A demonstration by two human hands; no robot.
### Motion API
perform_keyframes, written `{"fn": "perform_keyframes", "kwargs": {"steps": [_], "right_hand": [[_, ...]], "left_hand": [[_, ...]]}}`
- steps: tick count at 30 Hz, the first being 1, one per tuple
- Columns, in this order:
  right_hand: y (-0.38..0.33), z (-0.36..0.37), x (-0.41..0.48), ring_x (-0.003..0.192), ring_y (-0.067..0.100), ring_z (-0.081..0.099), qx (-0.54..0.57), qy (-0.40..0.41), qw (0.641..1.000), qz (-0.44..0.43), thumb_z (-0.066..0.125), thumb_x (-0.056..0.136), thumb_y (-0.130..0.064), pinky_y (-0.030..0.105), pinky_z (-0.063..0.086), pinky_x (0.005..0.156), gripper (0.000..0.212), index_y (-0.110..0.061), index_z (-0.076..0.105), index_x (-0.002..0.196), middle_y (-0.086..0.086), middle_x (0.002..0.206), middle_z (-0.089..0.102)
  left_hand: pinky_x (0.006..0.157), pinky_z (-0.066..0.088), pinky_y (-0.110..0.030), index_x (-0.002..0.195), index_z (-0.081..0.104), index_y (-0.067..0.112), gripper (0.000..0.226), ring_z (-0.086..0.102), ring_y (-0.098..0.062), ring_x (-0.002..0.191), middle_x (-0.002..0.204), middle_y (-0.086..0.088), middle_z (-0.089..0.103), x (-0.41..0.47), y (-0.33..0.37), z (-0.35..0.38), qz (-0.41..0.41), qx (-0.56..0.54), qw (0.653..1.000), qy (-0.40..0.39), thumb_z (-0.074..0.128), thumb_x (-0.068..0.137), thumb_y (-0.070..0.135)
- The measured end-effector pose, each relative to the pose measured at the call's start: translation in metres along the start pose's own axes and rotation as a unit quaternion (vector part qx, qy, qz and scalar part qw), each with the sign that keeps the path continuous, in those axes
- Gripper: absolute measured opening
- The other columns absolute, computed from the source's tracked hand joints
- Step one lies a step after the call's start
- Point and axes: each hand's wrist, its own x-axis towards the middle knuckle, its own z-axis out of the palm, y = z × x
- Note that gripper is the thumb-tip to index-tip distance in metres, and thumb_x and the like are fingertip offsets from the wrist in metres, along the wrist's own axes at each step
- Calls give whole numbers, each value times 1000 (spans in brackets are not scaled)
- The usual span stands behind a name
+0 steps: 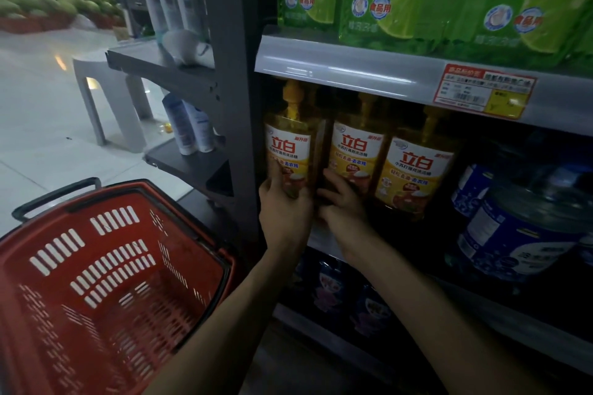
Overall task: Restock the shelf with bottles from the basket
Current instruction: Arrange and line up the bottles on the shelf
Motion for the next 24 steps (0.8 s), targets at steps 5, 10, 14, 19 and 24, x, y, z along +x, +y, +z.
{"fn": "perform_keyframes", "kwargs": {"steps": [5,10,14,19,24], "right_hand": [[-1,8,-5,106,4,58,4,-28,999,-16,57,94,6,18,54,69,70,-36,45,149,0,146,54],[-5,9,-9,130,17,54,-12,-36,999,-13,57,95,4,20,53,78,70,-36,43,150,1,149,51],[-9,4,-18,134,20,50,-28,-36,999,-16,58,92,10,22,54,79,75,-33,41,152,2,150,49],[-10,-6,-25,130,20,54,-59,0,998,-37,72,89,-6,41,51,105,71,-34,45,148,4,145,52],[-16,-28,-41,128,20,52,-102,38,993,-53,74,89,-12,34,50,101,61,-29,51,142,3,141,53]], "left_hand": [[99,55,-44,155,33,49,69,63,-22,116,145,0,49,-1,2,-4,3,18,1000,7,62,93,42],[100,54,-44,156,31,48,71,62,-23,119,147,0,46,-3,4,-9,6,29,999,-15,63,93,44],[99,52,-35,157,31,48,76,60,-15,121,145,1,49,-3,0,-16,10,13,998,-53,66,91,39],[97,57,-44,148,43,49,64,66,-13,112,130,4,62,-11,-4,-20,16,40,995,-93,64,88,47],[101,52,-44,156,37,36,66,59,-22,124,142,-1,51,-25,7,-27,56,118,985,-112,64,96,45]]}}
